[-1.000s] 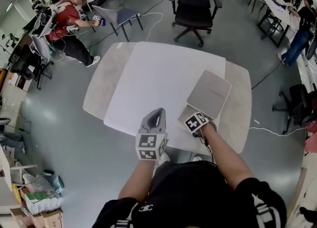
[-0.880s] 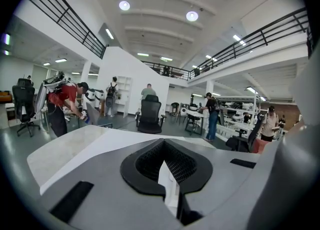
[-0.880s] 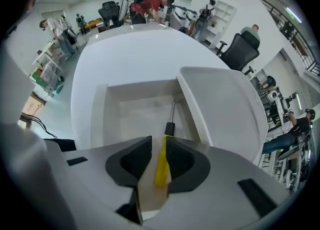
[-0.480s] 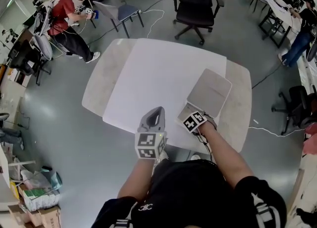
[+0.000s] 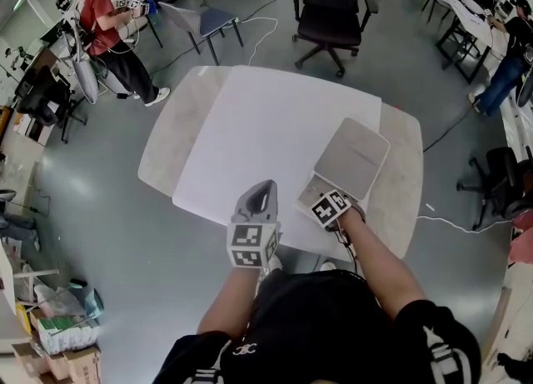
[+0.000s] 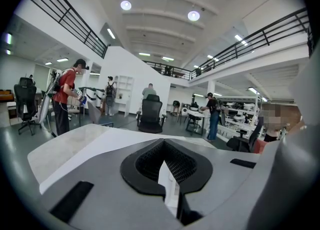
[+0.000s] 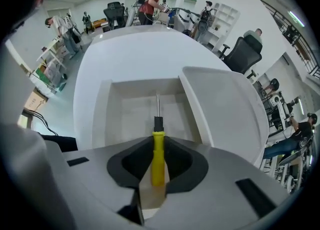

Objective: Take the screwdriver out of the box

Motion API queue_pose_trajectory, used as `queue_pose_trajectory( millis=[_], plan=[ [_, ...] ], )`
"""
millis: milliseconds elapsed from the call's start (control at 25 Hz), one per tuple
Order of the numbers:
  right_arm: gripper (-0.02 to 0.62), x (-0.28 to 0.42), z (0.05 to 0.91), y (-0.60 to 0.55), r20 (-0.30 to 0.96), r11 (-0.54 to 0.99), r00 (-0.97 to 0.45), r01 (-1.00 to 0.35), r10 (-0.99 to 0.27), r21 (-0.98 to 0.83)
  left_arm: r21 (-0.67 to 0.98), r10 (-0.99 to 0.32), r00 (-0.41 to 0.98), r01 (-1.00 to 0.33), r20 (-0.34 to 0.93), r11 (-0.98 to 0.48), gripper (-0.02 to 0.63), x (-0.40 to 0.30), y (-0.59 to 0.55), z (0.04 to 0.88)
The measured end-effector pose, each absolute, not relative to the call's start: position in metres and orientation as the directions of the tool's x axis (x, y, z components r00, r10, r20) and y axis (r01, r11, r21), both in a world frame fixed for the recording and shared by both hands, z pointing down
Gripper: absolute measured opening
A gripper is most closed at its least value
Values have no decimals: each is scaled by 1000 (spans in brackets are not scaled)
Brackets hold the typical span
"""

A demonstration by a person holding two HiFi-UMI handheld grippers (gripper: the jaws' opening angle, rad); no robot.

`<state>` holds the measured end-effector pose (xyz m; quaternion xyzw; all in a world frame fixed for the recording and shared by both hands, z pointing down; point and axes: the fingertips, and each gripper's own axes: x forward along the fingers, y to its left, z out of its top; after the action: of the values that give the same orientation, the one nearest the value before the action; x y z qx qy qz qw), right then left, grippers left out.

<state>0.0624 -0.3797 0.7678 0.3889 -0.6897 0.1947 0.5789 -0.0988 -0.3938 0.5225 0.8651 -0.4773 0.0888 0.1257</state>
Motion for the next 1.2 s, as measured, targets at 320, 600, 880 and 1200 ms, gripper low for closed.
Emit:
queue_pose_trajectory(
  millis=[320,600,880,1200],
  plan=[
    [57,44,698,-386,867,610,-185,-776,-464,160,119,-796,540,-840,273,-529,6,-86,-396,521],
    [57,51,618,-395,702,531,-293,-835,-649,143,100,-779,569,-819,263,-565,6,-62,-396,511],
    [57,75,523,-393,405,377,-334,-926,-851,30,78,-759,596,-797,261,-599,6,-42,-393,507],
    [57,130,439,-372,56,183,-181,-982,-982,36,50,-726,644,-756,242,-653,6,-8,-391,497]
  ],
)
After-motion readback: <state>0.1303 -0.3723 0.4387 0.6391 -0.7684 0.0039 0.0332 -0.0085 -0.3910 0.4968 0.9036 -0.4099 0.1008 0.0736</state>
